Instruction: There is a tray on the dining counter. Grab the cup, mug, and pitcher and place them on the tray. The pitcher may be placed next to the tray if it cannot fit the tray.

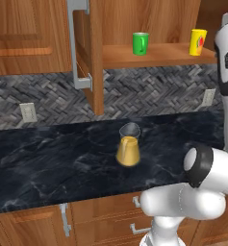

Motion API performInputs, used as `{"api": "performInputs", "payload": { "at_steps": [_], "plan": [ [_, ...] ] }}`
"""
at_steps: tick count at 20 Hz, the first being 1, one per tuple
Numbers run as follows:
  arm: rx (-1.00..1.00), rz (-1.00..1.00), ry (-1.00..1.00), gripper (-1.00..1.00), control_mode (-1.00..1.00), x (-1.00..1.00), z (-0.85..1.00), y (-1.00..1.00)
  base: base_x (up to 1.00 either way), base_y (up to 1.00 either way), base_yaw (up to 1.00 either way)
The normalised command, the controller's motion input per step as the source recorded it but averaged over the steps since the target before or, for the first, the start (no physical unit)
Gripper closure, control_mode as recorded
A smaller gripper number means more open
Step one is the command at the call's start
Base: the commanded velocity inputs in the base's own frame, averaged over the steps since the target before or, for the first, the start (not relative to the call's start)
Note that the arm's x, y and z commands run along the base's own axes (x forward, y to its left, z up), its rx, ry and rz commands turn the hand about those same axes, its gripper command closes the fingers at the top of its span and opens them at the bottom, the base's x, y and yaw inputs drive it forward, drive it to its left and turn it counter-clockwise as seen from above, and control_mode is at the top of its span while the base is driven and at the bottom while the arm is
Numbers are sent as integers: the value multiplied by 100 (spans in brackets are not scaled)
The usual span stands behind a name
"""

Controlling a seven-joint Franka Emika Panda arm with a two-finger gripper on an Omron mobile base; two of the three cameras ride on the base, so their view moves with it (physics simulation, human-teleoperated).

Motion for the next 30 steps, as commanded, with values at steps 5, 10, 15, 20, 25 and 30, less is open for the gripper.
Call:
{"api": "performInputs", "payload": {
  "at_steps": [5, 10, 15, 20, 25, 30],
  "plan": [
    [0, 1, 3, -100, -100, 28, 1, 0, 0, 0, 0],
    [0, 3, 4, -100, -100, 23, 1, -3, 0, 0, 0],
    [0, 4, 1, -100, -100, 19, 0, -6, 0, 0, 0],
    [0, 5, 0, -100, -100, 22, 0, -14, 0, 0, 0],
    [0, 4, 0, -100, -100, 24, 0, -13, 0, 0, 0],
    [0, 0, 1, -100, -100, 26, 6, -2, 0, 0, 0]
  ]
}}
